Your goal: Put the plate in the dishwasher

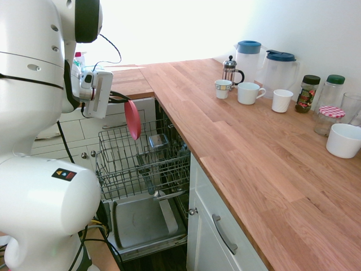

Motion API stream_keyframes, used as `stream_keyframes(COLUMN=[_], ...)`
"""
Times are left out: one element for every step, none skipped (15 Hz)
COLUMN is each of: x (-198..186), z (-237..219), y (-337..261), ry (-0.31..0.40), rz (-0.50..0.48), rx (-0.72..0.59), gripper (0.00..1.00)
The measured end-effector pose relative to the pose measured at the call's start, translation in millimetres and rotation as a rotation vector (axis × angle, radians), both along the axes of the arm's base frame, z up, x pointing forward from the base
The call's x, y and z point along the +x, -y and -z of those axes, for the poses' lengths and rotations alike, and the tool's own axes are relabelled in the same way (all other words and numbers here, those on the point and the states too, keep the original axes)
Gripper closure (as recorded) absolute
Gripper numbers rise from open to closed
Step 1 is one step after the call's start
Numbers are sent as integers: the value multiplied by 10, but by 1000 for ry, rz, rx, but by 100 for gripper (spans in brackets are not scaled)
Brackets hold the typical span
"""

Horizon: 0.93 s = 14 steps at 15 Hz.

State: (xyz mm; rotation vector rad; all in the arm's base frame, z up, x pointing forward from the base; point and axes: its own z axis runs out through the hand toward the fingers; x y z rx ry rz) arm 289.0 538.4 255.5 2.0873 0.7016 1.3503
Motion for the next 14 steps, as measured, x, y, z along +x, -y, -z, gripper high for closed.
stream_keyframes(x=[4,3,5,15,35,56,76,100,119,135,146,144,133,114], z=[90,180,268,333,387,438,484,531,580,627,666,706,741,775], y=[19,35,51,58,64,71,74,73,64,43,24,11,3,-6], ry=[1,0,-2,-3,-2,1,8,18,25,31,34,36,38,40], rz=[14,25,33,41,50,58,64,73,79,78,80,83,84,84], rx=[7,15,21,30,40,51,62,73,82,92,100,107,111,118], gripper=[100,100,100,100,100,100,100,100,100,100,100,100,100,100])
